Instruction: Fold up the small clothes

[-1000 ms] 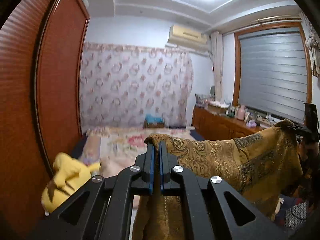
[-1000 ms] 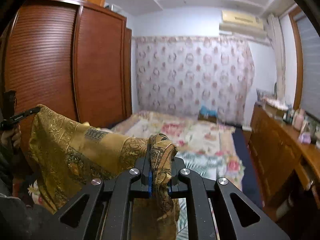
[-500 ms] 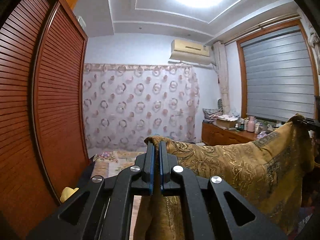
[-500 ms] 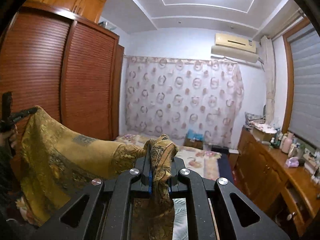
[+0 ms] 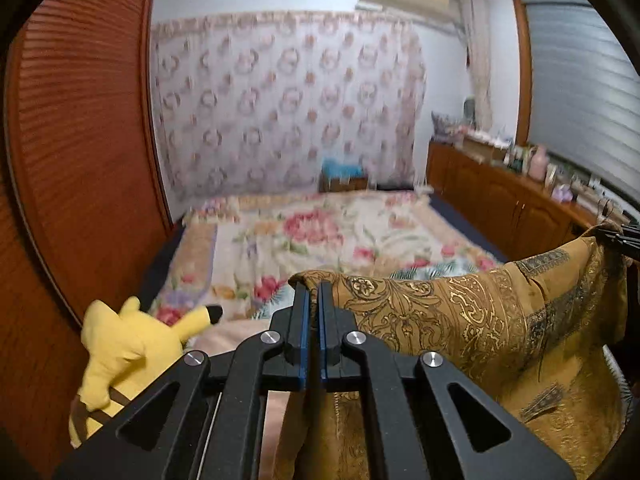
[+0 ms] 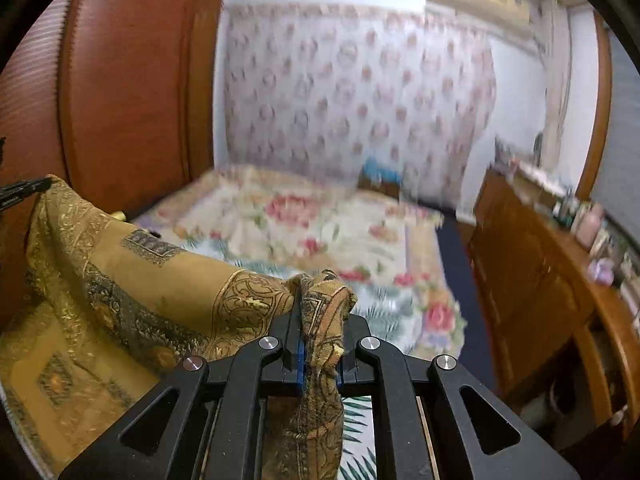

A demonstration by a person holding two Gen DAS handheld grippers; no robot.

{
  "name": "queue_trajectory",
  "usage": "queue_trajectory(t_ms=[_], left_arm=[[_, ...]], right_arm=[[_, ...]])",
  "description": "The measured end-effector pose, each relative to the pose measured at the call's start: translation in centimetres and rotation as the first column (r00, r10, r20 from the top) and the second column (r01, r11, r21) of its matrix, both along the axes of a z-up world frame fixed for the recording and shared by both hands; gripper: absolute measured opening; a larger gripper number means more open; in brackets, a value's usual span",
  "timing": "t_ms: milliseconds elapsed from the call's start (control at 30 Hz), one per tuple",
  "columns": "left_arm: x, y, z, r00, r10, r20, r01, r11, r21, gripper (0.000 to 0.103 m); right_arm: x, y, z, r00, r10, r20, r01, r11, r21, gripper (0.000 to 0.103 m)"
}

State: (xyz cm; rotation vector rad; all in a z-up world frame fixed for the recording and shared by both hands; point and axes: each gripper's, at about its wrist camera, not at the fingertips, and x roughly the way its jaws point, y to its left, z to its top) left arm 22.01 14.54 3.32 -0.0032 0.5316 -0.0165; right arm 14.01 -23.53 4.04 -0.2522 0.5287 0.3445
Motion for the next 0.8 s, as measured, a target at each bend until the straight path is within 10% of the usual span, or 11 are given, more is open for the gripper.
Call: queue_trajectory(t_ms=[500,800], left_arm=[[5.3,-0.8,-3.7,0.990,-0.013,-0.138,0.017,0.999,0.030,0.005],[3.9,0.0,-5.1,0.978,-0.037,-0.205,0.037,0.999,-0.003,0.041]], right_arm=[[8.8,-1.4,-1.7,0.985,-0.004,-0.172,0.009,1.000,0.023,0.010],[9.8,-1.8,-3.2,0.983,-0.023,-0.182,0.027,0.999,0.021,0.054]])
